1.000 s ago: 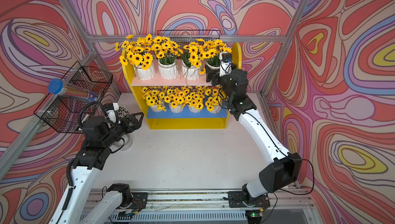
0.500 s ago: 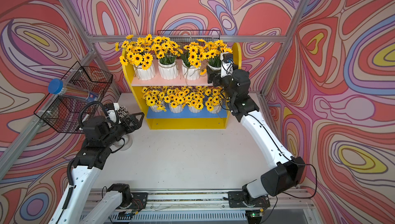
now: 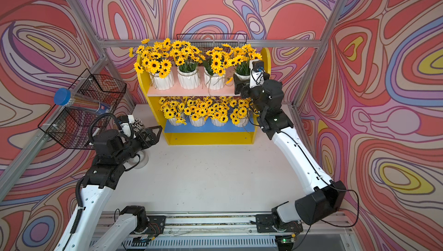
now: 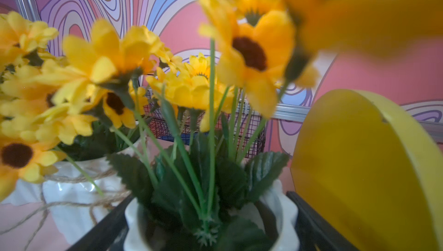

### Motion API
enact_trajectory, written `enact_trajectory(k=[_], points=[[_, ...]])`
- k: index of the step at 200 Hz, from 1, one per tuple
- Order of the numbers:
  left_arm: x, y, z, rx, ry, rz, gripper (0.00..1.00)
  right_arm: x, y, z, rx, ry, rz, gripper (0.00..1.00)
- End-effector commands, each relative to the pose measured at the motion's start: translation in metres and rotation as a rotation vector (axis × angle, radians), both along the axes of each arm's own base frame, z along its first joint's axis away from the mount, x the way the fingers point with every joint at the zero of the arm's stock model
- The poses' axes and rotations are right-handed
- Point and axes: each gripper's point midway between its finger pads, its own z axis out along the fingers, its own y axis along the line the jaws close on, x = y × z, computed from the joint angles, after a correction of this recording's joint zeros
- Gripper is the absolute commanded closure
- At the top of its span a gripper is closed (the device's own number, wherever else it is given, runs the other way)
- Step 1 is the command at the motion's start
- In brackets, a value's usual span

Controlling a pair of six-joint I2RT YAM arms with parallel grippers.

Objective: Take the sunflower pots off the shelves
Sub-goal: Pick up the sunflower pot from the shelf.

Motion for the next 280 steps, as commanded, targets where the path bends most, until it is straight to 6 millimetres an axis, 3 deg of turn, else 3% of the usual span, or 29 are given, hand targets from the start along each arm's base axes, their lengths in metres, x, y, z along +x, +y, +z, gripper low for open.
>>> enact_trajectory(k=[1, 32, 92, 210, 280], points=[[0.003, 0.000, 0.002, -0.010, -0.015, -0.001, 0.00, -0.016, -0.006, 0.036, 0.038, -0.108, -0.006, 0.91], [0.002, 0.000, 0.002, -0.011, -0.015, -0.002, 0.00, -0.013, -0.006, 0.030, 0.032, -0.098, -0.010, 0.94], [0.003, -0.001, 0.002, -0.012, -0.015, -0.007, 0.00, -0.026, -0.010, 0.042, 0.053, -0.127, -0.005, 1.00], [0.005, -0.002, 0.001, -0.020, -0.009, -0.015, 0.00, -0.047, -0.017, 0.049, 0.065, -0.152, 0.001, 1.00], [0.005, -0.003, 0.000, -0.022, -0.006, -0.017, 0.00, -0.055, -0.016, 0.043, 0.069, -0.133, 0.023, 1.00]])
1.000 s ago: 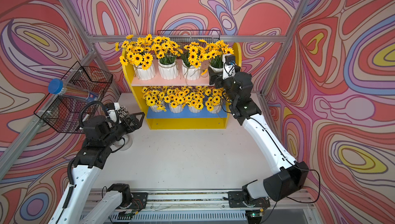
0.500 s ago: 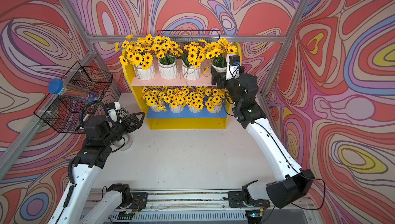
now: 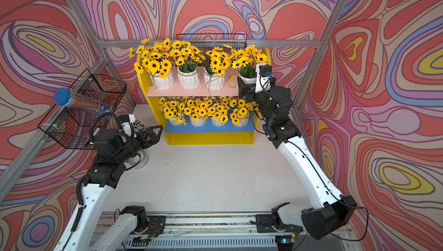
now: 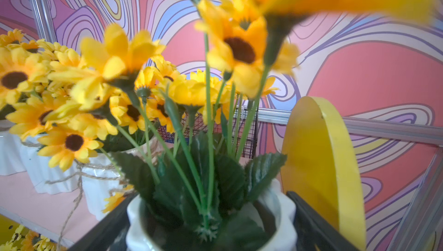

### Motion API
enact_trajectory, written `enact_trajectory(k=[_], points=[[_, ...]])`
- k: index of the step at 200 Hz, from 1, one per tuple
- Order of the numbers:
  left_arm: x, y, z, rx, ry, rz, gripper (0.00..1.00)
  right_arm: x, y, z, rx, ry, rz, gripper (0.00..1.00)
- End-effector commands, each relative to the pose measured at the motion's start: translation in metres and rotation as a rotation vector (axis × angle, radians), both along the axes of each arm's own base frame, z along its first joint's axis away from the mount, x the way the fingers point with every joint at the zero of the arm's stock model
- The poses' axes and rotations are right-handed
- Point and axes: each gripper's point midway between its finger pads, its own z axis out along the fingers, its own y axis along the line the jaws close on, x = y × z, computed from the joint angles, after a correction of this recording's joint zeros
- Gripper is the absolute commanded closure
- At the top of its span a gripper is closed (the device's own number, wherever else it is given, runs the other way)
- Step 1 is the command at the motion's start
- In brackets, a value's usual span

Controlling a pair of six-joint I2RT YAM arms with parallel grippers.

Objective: Take the sunflower pots off the shelves
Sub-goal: Pick up the sunflower pot from the shelf.

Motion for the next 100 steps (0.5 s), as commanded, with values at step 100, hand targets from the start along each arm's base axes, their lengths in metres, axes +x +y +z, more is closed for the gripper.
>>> enact_trajectory(k=[100], points=[[0.003, -0.001, -0.001, -0.015, -0.001, -0.007, 0.00, -0.035, -0.001, 0.031, 0.076, -0.084, 0.071, 1.00]])
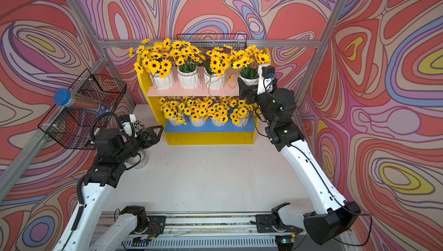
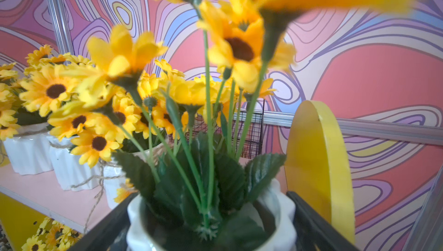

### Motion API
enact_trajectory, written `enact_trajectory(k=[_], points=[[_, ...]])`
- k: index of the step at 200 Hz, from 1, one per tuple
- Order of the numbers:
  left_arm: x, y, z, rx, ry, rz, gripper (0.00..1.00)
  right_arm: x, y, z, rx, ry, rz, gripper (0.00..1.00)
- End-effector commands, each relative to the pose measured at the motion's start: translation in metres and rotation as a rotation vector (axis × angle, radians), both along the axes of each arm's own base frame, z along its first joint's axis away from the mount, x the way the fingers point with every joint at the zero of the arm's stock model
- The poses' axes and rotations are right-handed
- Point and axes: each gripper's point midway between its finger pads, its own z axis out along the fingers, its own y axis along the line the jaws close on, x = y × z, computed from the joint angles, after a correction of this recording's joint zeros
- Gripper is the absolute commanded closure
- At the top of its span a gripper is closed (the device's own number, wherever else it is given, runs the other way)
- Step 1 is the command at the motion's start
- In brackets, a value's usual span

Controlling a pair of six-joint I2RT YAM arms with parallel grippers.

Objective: Take the sunflower pots off the shelves
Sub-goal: Pick up the sunflower pot from the shelf.

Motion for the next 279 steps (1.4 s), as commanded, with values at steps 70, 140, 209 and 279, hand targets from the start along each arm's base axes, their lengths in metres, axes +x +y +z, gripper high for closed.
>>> enact_trajectory(k=[70, 140, 209, 279], points=[[0.001, 0.000, 0.001, -0.010, -0.012, -0.004, 0.00, -0.029, 0.008, 0.015, 0.073, -0.045, 0.090, 1.00], [0.001, 0.000, 0.001, -0.011, -0.011, -0.004, 0.00, -0.040, 0.023, 0.008, 0.060, -0.029, 0.134, 1.00], [0.002, 0.000, -0.001, -0.012, -0.004, -0.005, 0.00, -0.051, 0.017, 0.011, 0.059, -0.046, 0.118, 1.00], [0.003, -0.001, -0.002, -0.011, -0.002, -0.008, 0.00, -0.063, 0.009, 0.006, 0.069, -0.045, 0.106, 1.00]])
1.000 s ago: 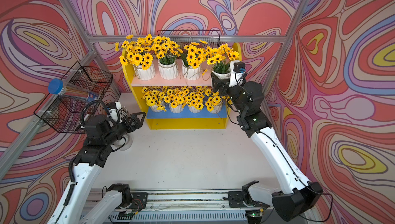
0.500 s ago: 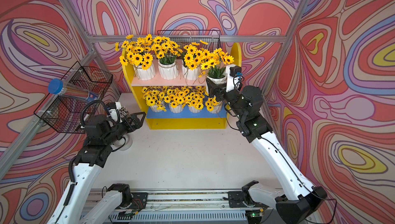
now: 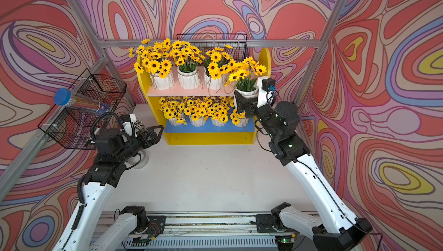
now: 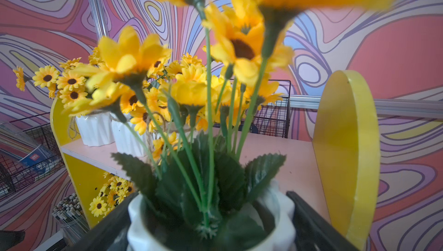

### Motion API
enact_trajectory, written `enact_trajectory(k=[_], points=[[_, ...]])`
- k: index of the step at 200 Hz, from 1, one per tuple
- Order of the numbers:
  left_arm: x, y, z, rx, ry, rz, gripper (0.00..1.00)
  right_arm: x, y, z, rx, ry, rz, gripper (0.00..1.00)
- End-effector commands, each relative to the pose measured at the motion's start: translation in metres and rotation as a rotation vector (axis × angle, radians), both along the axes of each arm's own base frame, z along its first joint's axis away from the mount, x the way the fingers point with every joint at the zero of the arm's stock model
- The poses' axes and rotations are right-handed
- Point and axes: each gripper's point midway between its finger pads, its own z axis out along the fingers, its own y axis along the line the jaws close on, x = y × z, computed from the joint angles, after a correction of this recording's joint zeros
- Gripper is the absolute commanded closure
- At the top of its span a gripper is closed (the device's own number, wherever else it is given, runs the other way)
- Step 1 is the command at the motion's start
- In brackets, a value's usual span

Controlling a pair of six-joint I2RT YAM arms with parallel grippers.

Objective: Take the sunflower pots off the shelves
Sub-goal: Pick up the sunflower pot from the shelf.

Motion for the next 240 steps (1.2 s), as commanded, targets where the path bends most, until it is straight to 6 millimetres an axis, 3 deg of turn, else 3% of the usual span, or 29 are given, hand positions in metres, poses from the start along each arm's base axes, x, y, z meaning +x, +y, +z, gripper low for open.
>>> enact_trajectory(k=[1, 52, 149, 240], points=[[0.002, 0.000, 0.000, -0.012, -0.005, -0.006, 0.00, -0.016, -0.008, 0.026, 0.040, -0.089, -0.009, 1.00], [0.003, -0.001, -0.002, -0.014, 0.001, -0.007, 0.00, -0.028, -0.019, 0.031, 0.039, -0.111, -0.045, 1.00], [0.003, -0.001, -0.002, -0.009, -0.003, -0.009, 0.00, -0.030, 0.002, 0.013, 0.052, -0.054, 0.080, 1.00], [0.004, -0.001, -0.003, -0.009, 0.004, -0.011, 0.00, -0.025, 0.022, -0.017, 0.039, 0.023, 0.160, 1.00]])
